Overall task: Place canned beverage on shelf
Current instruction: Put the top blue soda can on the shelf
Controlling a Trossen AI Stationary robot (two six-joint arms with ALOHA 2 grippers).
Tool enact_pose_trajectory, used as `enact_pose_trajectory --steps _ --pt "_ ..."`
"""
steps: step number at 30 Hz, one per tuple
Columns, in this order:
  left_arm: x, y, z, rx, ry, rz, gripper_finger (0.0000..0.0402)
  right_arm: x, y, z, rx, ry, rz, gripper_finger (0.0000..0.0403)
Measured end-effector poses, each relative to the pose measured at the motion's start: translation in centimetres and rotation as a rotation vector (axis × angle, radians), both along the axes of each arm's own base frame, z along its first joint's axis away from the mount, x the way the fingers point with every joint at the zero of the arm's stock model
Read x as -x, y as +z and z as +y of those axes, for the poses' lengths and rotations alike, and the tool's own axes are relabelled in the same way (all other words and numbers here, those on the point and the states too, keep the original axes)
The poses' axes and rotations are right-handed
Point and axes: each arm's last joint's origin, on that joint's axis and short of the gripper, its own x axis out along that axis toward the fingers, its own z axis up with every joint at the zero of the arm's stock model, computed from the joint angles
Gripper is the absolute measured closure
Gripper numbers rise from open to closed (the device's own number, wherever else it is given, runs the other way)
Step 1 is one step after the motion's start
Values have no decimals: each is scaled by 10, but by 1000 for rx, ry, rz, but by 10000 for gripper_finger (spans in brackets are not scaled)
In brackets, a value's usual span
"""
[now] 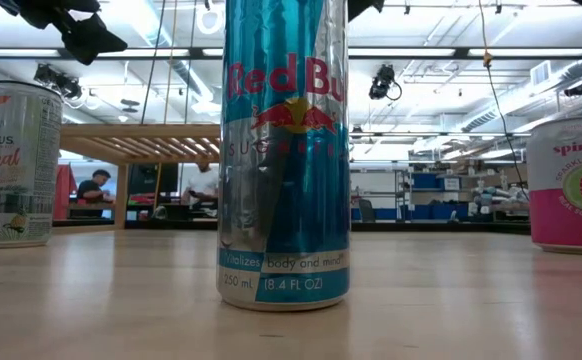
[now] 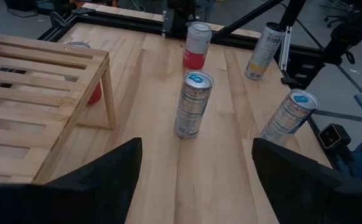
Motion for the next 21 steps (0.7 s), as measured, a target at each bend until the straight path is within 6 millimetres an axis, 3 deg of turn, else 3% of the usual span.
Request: enact_pose_trajectory --steps 14,21 --pt "0 0 0 3 1 1 88 40 53 27 86 39 -108 43" --pt "0 0 0 11 5 0 88 62 68 40 65 134 -114 40"
